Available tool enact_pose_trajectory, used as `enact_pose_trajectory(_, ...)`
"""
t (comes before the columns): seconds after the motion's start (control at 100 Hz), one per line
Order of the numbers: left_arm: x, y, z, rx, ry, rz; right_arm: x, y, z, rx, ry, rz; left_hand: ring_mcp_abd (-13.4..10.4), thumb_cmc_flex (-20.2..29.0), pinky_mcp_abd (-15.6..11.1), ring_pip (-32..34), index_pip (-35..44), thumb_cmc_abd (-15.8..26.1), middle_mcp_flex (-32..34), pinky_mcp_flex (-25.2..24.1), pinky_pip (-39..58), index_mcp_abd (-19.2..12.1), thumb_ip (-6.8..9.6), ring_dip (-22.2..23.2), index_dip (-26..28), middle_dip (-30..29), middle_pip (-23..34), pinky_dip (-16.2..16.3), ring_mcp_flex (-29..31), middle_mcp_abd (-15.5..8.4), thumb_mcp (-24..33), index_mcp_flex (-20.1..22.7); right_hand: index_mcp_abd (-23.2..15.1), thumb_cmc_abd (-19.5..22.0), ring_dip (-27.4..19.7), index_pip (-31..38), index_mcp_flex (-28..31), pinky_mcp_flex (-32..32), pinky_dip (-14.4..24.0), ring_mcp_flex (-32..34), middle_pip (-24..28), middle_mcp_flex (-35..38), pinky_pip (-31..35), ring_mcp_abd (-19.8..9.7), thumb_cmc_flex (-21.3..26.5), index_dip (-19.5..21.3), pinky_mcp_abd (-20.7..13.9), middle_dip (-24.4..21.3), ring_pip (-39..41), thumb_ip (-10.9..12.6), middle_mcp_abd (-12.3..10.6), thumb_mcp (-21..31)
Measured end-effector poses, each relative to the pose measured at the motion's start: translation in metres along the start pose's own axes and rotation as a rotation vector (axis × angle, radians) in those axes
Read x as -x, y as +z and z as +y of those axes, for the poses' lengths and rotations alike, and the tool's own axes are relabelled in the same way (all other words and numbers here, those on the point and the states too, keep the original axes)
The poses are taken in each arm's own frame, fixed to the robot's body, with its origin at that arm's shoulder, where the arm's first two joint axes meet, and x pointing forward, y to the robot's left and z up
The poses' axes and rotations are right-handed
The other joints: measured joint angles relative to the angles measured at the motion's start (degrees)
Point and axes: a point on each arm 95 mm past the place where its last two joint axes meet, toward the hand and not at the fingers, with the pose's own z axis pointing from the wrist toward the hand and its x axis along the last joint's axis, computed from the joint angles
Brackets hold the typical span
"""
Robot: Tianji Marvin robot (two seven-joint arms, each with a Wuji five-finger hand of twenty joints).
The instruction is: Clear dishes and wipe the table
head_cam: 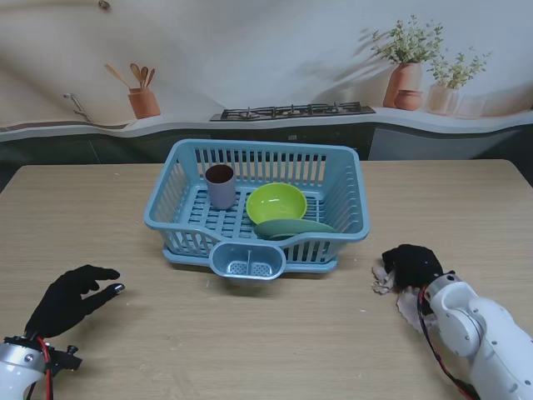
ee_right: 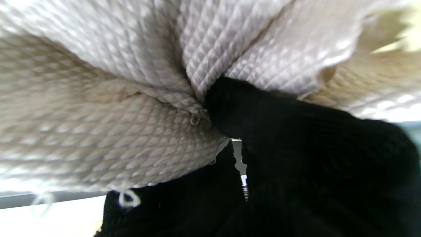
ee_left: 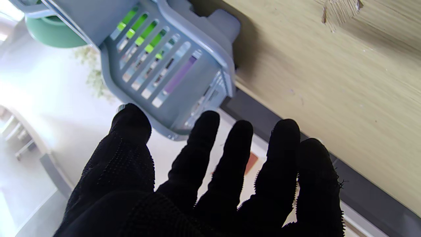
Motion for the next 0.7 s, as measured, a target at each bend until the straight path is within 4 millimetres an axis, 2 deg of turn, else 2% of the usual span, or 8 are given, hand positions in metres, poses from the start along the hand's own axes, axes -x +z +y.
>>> enact_pose_trajectory(0.19,0.0,0.0,0.0,0.001,0.001,0.001,0.002,-0.037,-0.006,-0.023,-0.004,0.033,0.0,0.0,0.0,0.0,0.0,0.0,0.0,0.0,0.0,0.0,0.0,0.0,0.0,-0.01,0.0,-0.01,0.0,0.0,-0.01,0.0,0.04,0.0,0.0,-0.02,0.0,-0.08,0.0,0.0,1.12,-0.07,0.0,0.0,-0.01,-0.34,0.0,0.19,0.0,0.0,0.02,0.0)
enact_pose_trajectory(0.37,0.0,0.0,0.001,0.008,-0.003,-0.001,0.004,-0.047,-0.009,-0.029,-0.033,0.052,0.0,0.0,0.0,0.0,0.0,0.0,0.0,-0.01,0.0,0.0,0.0,0.0,0.0,-0.02,0.0,-0.01,0.0,0.0,-0.11,0.0,0.04,0.0,-0.01,0.56,-0.01,-0.08,0.0,0.0,1.7,-0.14,0.0,0.0,-0.02,0.29,0.0,0.73,0.0,0.0,0.11,0.0)
enact_pose_trajectory(0.43,0.001,0.0,0.001,0.008,-0.003,-0.001,0.004,-0.045,-0.009,-0.031,-0.037,0.055,0.0,0.0,0.0,0.0,0.0,0.01,0.0,-0.01,0.0,0.0,0.0,0.0,0.0,-0.02,0.0,-0.01,0.0,0.0,-0.12,0.0,0.04,0.0,-0.01,1.87,-0.01,-0.08,0.0,0.0,2.96,0.04,0.0,0.0,-0.02,1.05,0.0,0.96,0.0,0.0,0.41,0.0)
enact_pose_trajectory(0.49,0.001,0.0,0.001,0.008,-0.004,-0.001,0.003,-0.039,-0.01,-0.032,-0.043,0.059,0.0,0.0,0.0,0.0,0.0,0.01,0.0,-0.01,0.0,0.0,0.0,0.0,0.0,-0.02,0.0,-0.02,0.0,0.0,-0.12,0.0,-0.44,-0.9,-0.01,4.67,0.84,-0.08,0.0,0.01,5.08,0.92,0.0,0.0,-0.02,2.39,0.0,3.19,0.0,0.0,0.93,0.81)
enact_pose_trajectory(0.64,0.001,0.0,0.002,0.008,-0.005,-0.002,0.006,-0.006,-0.006,-0.017,-0.085,0.053,0.0,0.0,0.0,0.0,0.0,0.01,0.0,-0.01,0.0,0.0,0.0,0.0,0.0,-0.02,0.0,-0.02,0.0,0.0,-0.13,0.0,-0.91,-0.92,-0.01,6.73,0.3,-0.1,0.0,0.0,6.03,0.19,0.0,0.0,-0.05,3.84,0.01,3.81,0.06,0.0,1.19,1.29)
enact_pose_trajectory(0.7,0.001,0.0,0.002,0.007,-0.006,-0.002,0.008,0.005,-0.002,-0.017,-0.097,0.028,0.0,0.0,0.0,0.0,0.0,0.01,0.0,-0.01,0.0,0.0,0.0,0.0,0.0,-0.02,0.0,-0.02,-0.01,0.0,-0.13,0.0,-0.92,-0.72,-0.01,6.25,0.15,-0.12,0.0,0.01,4.92,0.15,0.0,0.0,-0.05,3.62,0.01,2.98,0.06,0.0,1.0,0.78)
